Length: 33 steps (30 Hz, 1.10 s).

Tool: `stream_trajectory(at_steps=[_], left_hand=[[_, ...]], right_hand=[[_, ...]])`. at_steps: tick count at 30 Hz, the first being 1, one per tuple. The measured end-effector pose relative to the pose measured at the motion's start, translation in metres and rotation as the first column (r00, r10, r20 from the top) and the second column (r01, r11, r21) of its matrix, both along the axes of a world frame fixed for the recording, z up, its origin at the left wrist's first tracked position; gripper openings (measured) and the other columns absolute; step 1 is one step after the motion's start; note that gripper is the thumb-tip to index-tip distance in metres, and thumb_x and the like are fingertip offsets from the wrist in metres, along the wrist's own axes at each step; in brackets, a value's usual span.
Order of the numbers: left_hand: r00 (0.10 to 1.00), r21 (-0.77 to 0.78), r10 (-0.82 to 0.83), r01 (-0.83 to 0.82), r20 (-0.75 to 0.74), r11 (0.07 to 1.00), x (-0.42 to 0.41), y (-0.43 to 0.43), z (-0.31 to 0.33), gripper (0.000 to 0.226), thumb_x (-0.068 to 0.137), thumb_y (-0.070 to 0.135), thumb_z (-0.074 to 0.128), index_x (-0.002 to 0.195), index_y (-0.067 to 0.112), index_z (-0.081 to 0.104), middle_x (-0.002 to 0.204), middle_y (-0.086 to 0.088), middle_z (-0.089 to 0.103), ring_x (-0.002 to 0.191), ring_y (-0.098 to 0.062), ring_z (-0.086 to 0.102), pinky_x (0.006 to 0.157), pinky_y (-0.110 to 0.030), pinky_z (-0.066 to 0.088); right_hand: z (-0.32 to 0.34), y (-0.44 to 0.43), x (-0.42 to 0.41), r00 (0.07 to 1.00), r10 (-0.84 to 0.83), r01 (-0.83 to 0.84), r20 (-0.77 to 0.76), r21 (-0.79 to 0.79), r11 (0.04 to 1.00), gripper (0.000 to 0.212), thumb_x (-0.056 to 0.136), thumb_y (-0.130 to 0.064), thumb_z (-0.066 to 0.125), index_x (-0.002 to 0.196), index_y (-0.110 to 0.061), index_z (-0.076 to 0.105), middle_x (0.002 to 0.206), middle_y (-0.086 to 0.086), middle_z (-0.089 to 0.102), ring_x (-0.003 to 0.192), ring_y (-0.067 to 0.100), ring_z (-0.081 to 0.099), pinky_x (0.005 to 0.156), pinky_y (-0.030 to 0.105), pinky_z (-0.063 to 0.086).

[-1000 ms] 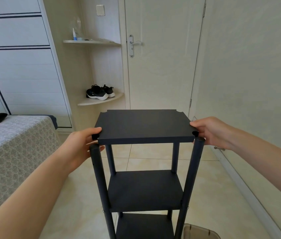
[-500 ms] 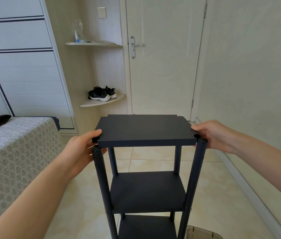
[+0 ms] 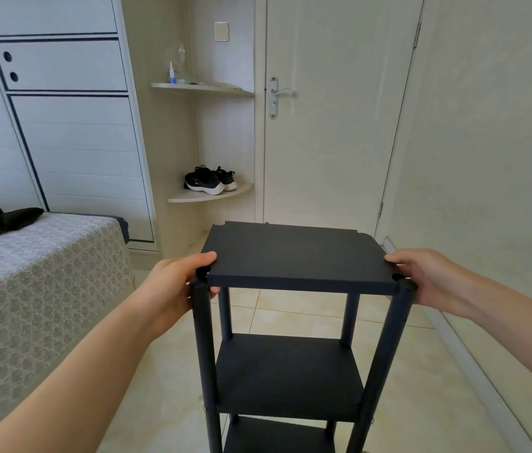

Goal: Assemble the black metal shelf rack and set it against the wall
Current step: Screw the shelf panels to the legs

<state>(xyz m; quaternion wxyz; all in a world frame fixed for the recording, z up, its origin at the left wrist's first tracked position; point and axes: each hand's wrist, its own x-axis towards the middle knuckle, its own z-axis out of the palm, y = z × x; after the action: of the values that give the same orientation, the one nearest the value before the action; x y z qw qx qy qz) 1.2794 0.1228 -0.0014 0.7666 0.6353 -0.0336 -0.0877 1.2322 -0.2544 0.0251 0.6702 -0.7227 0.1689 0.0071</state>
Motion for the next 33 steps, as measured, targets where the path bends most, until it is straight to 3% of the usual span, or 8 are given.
stream_trajectory(at_steps=[6, 12, 18, 21, 25, 31, 33], left_hand=[[0.999, -0.001, -0.03, 0.03, -0.036, 1.0, 0.002, 0.001, 0.001, 0.029, 0.093, 0.027, 0.066, 0.115, 0.008, 0.066, 0.091, -0.009, 0.077, 0.075, -0.019, 0.075, 0.066, -0.03, 0.06], [0.993, -0.03, -0.083, 0.08, -0.082, 0.996, 0.003, 0.0, 0.005, 0.023, 0.097, 0.023, 0.062, 0.115, 0.009, 0.061, 0.086, -0.007, 0.078, 0.075, -0.021, 0.076, 0.063, -0.032, 0.061], [0.996, 0.001, -0.062, 0.062, -0.059, 0.998, 0.004, -0.001, 0.002, 0.026, 0.098, 0.022, 0.06, 0.116, 0.003, 0.063, 0.088, -0.008, 0.077, 0.076, -0.018, 0.075, 0.068, -0.032, 0.062], [0.991, -0.01, -0.1, 0.1, -0.087, 0.995, 0.004, 0.004, 0.004, 0.028, 0.096, 0.019, 0.062, 0.118, 0.002, 0.064, 0.094, -0.01, 0.077, 0.079, -0.019, 0.075, 0.068, -0.032, 0.061], [0.97, -0.033, -0.184, 0.181, -0.162, 0.983, 0.005, 0.009, 0.012, 0.044, 0.081, 0.018, 0.069, 0.122, 0.006, 0.061, 0.093, -0.009, 0.077, 0.079, -0.022, 0.075, 0.066, -0.034, 0.061], [0.974, 0.139, -0.047, 0.08, -0.223, 0.987, 0.025, -0.001, 0.031, 0.039, 0.097, 0.047, 0.056, 0.115, 0.015, 0.067, 0.086, -0.003, 0.078, 0.074, -0.017, 0.074, 0.068, -0.031, 0.055], [0.975, 0.153, -0.019, 0.053, -0.22, 0.987, 0.032, -0.008, 0.034, 0.041, 0.099, 0.051, 0.052, 0.111, 0.016, 0.067, 0.078, -0.001, 0.077, 0.065, -0.015, 0.075, 0.057, -0.025, 0.055]], right_hand=[[-0.006, 0.01, 0.003, 0.999, -0.033, 0.033, -0.022, 0.0, 0.999, 0.03, 0.092, -0.037, 0.065, 0.106, -0.011, 0.067, 0.081, 0.004, 0.073, 0.064, 0.017, 0.069, 0.052, 0.029, 0.055], [-0.004, 0.015, 0.01, 0.999, -0.04, 0.04, 0.003, -0.036, 0.999, 0.025, 0.092, -0.031, 0.062, 0.109, -0.014, 0.068, 0.093, 0.004, 0.074, 0.076, 0.019, 0.069, 0.07, 0.033, 0.059], [-0.004, 0.018, 0.011, 0.997, -0.075, 0.074, -0.001, -0.135, 0.988, 0.027, 0.093, -0.037, 0.061, 0.11, -0.017, 0.064, 0.102, 0.004, 0.071, 0.083, 0.021, 0.068, 0.076, 0.037, 0.057], [-0.004, 0.02, 0.009, 0.997, -0.083, 0.08, -0.007, -0.197, 0.977, 0.027, 0.094, -0.043, 0.061, 0.104, -0.019, 0.065, 0.1, 0.001, 0.072, 0.091, 0.02, 0.068, 0.071, 0.033, 0.055], [-0.004, 0.022, 0.007, 0.994, -0.109, 0.103, -0.012, -0.235, 0.966, 0.024, 0.093, -0.044, 0.061, 0.097, -0.02, 0.064, 0.093, -0.001, 0.07, 0.081, 0.017, 0.066, 0.061, 0.03, 0.05], [-0.001, 0.025, 0.011, 0.994, -0.108, 0.104, -0.004, -0.236, 0.966, 0.024, 0.093, -0.043, 0.061, 0.097, -0.02, 0.064, 0.093, -0.001, 0.069, 0.081, 0.017, 0.065, 0.061, 0.03, 0.049], [-0.003, 0.023, 0.012, 0.993, -0.117, 0.116, 0.007, -0.22, 0.968, 0.025, 0.093, -0.043, 0.061, 0.097, -0.019, 0.065, 0.092, -0.002, 0.069, 0.08, 0.016, 0.065, 0.063, 0.03, 0.05]])
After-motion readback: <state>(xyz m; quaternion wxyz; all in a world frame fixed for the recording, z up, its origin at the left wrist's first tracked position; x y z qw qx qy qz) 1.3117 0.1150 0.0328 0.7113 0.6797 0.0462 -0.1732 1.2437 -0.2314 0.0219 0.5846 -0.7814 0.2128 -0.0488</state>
